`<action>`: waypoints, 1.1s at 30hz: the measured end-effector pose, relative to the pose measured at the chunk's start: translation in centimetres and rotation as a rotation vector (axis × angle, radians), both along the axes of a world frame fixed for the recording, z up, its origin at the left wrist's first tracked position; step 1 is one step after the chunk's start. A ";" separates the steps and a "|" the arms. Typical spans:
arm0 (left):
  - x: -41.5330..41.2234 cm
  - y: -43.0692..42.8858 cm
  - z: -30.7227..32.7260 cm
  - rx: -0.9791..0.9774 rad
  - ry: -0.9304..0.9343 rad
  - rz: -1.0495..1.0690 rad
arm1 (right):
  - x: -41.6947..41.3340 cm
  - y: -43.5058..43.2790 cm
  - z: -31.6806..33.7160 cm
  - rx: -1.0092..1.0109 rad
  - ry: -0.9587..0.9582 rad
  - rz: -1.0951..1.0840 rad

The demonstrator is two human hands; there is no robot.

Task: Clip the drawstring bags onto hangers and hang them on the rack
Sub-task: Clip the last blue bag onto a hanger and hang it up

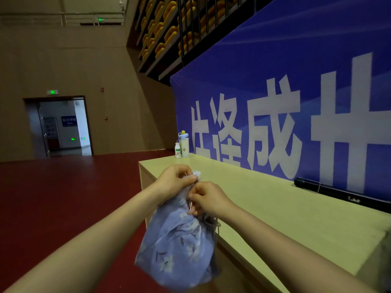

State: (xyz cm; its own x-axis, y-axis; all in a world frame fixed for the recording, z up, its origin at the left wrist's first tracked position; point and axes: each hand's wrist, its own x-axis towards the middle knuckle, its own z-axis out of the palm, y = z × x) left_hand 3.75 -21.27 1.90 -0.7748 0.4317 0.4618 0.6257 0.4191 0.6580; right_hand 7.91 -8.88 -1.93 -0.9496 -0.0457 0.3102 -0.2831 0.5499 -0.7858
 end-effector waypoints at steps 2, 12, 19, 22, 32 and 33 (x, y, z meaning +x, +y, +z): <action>0.4 0.8 0.1 0.006 0.000 -0.101 | -0.5 0.6 0.2 0.185 -0.108 -0.067; 1.0 3.6 -0.1 -0.021 0.159 -0.100 | -1.6 2.5 0.0 0.368 -0.161 -0.274; -0.1 8.6 -0.2 0.269 0.107 -0.029 | -2.8 2.6 -0.4 0.912 -0.330 -0.035; -1.4 11.5 0.2 0.331 0.093 0.028 | -3.1 6.3 0.9 0.617 -0.190 -0.080; -6.5 20.8 -0.4 0.369 0.033 -0.059 | -4.1 25.1 0.5 0.248 0.099 -0.826; -7.0 21.6 -0.5 0.375 0.024 -0.070 | -4.5 27.3 -0.3 0.345 0.031 -0.867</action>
